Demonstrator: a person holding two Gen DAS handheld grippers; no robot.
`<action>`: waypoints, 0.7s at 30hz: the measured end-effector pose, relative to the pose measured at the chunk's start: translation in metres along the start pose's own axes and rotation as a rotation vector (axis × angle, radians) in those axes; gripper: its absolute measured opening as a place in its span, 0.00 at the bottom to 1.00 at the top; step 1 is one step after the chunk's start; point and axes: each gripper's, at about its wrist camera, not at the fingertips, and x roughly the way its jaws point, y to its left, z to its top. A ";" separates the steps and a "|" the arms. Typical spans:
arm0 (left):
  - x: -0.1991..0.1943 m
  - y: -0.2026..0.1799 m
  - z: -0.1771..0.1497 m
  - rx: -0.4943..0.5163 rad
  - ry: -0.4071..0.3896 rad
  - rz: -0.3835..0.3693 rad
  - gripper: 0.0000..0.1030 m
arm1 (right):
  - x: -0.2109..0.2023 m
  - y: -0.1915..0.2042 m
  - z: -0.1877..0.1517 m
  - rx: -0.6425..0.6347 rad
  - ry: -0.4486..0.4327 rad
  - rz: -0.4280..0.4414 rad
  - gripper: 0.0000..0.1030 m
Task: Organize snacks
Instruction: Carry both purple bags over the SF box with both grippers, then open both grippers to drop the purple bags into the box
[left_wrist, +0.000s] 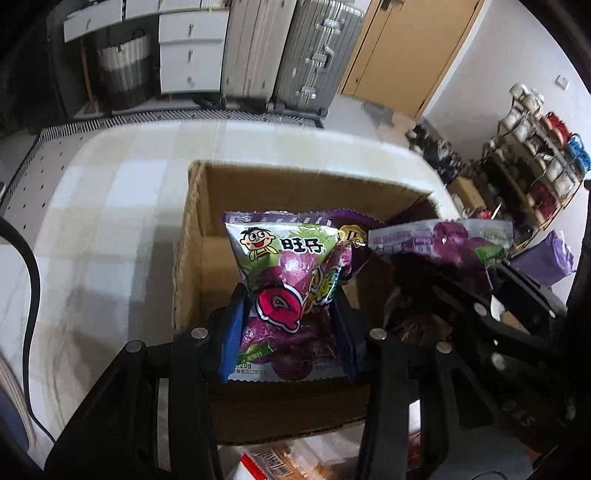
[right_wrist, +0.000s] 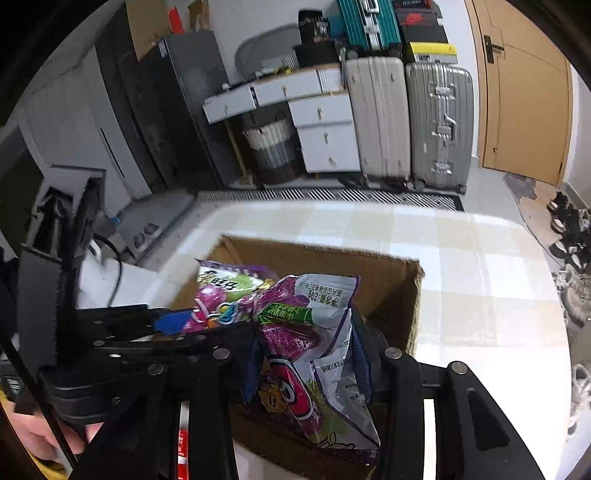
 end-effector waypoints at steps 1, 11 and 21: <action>0.003 -0.002 0.002 0.019 -0.007 0.021 0.39 | 0.003 -0.001 -0.004 0.002 0.008 0.002 0.40; 0.014 -0.004 -0.004 0.048 -0.010 0.061 0.39 | 0.012 -0.009 -0.011 0.009 0.030 0.010 0.40; -0.005 0.004 -0.017 0.044 -0.008 0.050 0.40 | 0.010 -0.008 -0.010 0.013 0.035 0.002 0.40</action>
